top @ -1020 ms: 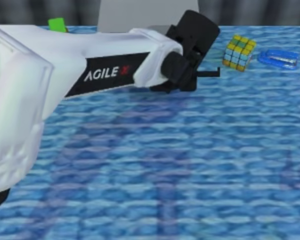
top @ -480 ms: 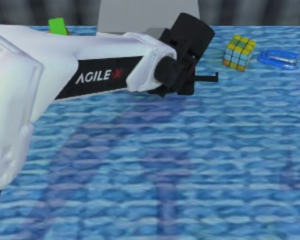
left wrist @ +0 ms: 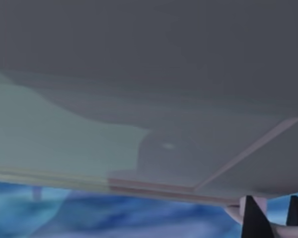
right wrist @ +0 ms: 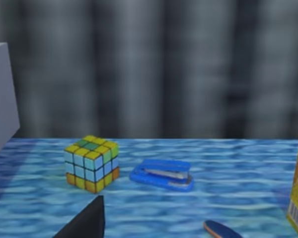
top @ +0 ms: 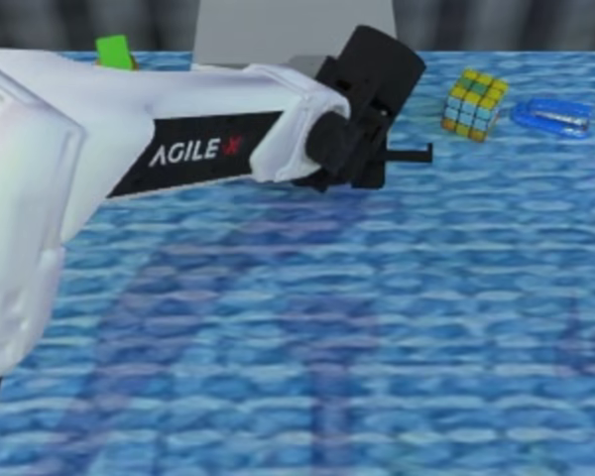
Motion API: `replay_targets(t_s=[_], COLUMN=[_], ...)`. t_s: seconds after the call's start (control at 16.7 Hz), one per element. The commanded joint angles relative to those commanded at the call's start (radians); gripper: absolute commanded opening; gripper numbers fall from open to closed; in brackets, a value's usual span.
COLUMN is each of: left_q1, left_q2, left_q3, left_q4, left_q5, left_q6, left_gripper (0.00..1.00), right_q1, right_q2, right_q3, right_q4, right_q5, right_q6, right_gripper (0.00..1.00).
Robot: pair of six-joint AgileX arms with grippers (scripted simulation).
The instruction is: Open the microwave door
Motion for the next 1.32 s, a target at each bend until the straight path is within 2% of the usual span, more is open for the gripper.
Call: replay_targets(t_s=[0.72,1.32], left_q1=[0.0,0.008], left_q2=[0.0,-0.052], left_q3=[0.0,-0.087], left_q4=[0.0,0.057], left_q5=[0.0,0.044], left_q6=[0.0,0.064], left_gripper=[0.0,0.0], right_q1=[0.0,0.0], right_q2=[0.0,0.0], right_q3=[0.0,0.0], right_q4=[0.0,0.0], right_q5=[0.0,0.0], right_q6=[0.0,0.0], right_gripper=[1.0,1.0])
